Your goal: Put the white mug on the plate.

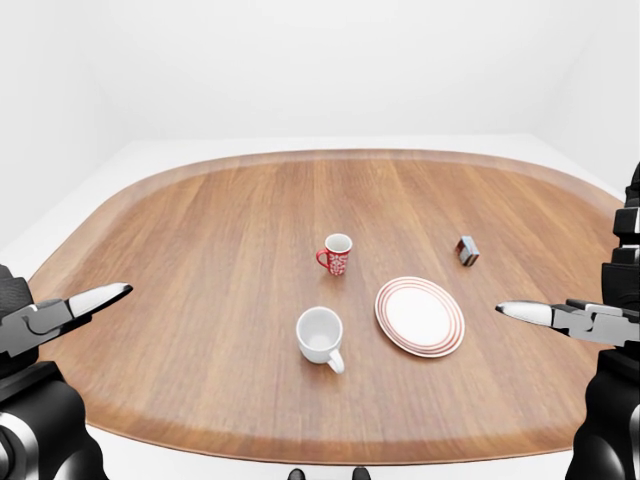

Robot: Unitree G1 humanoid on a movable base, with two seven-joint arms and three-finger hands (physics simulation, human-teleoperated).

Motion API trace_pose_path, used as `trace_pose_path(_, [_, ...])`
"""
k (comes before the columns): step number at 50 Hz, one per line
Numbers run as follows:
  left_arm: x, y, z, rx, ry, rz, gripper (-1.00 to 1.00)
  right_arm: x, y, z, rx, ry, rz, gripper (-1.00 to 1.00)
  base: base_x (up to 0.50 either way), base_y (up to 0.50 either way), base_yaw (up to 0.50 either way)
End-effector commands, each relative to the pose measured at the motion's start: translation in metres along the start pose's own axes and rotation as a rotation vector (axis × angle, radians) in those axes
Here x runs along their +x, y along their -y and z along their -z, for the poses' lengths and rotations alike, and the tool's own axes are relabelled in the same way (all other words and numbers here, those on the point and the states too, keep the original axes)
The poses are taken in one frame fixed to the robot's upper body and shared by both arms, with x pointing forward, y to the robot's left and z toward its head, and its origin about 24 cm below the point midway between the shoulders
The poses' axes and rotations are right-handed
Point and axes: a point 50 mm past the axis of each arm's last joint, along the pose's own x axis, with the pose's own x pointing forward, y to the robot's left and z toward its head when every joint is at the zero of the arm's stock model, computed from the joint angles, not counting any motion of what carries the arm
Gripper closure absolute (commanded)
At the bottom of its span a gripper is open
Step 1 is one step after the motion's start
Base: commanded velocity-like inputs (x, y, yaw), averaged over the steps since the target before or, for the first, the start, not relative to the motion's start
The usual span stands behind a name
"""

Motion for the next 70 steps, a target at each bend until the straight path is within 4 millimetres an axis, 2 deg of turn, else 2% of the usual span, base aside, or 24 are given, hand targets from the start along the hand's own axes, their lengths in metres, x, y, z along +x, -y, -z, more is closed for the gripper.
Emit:
trace_pose_path(1, [0.000, 0.000, -0.001, -0.001, 0.004, -0.001, -1.00, 0.000, -0.001, 0.000, 0.002, 0.002, -0.001, -1.00, 0.26, 0.00, 0.00])
trace_pose_path(10, [0.000, 0.000, -0.002, -0.002, 0.006, 0.000, -1.00, -0.001, -0.001, 0.002, 0.009, -0.010, -0.002, -1.00, 0.26, 0.00, 0.00])
trace_pose_path(13, [-0.001, 0.002, 0.001, 0.002, -0.004, 0.004, -1.00, -0.001, -0.011, -0.002, 0.015, 0.007, -0.036, -1.00, 0.00, 0.00, 0.00])
trace_pose_path(16, [-0.001, 0.003, 0.001, 0.005, -0.002, 0.010, -1.00, 0.001, -0.020, 0.003, 0.008, -0.006, -0.073, -1.00, 0.00, 0.00, 0.00])
trace_pose_path(19, [-0.001, 0.003, 0.000, 0.003, 0.004, 0.010, -1.00, 0.008, -0.026, -0.005, -0.020, 0.047, -0.116, -1.00, 0.00, 0.00, 0.00])
trace_pose_path(33, [0.000, 0.004, -0.001, 0.002, 0.008, 0.010, -1.00, 0.046, -0.086, 0.001, -0.255, 0.151, -0.429, -1.00, 0.00, 0.00, 0.00])
trace_pose_path(42, [0.000, 0.004, 0.001, 0.004, 0.002, 0.011, -1.00, 0.055, -0.126, 0.005, -0.374, 0.170, -0.620, -1.00, 0.00, 0.00, 0.00])
trace_pose_path(44, [-0.001, 0.004, 0.001, 0.002, 0.000, 0.013, -1.00, 0.056, -0.132, 0.010, -0.377, 0.147, -0.646, -1.00, 0.00, 0.00, 0.00])
trace_pose_path(49, [-0.001, 0.006, 0.001, 0.004, 0.001, 0.018, -1.00, 0.053, -0.153, 0.037, -0.410, 0.028, -0.783, -1.00, 0.00, 0.00, 0.00])
trace_pose_path(55, [-0.002, 0.006, 0.002, 0.005, -0.004, 0.019, -1.00, 0.053, -0.178, 0.044, -0.545, -0.011, -1.002, -1.00, 0.00, 0.00, 0.00])
trace_pose_path(58, [-0.001, 0.006, 0.001, 0.005, -0.001, 0.018, -1.00, 0.061, -0.183, 0.048, -0.643, -0.024, -0.997, -1.00, 0.00, 0.00, 0.00])
trace_pose_path(67, [-0.001, 0.006, 0.002, 0.005, -0.005, 0.021, -1.00, 0.104, -0.191, 0.063, -0.896, -0.097, -0.974, -1.00, 0.00, 0.00, 0.00])
trace_pose_path(70, [-0.001, 0.005, 0.002, 0.004, -0.003, 0.019, -1.00, 0.108, -0.193, 0.069, -0.985, -0.125, -0.973, -1.00, 0.00, 0.00, 0.00])
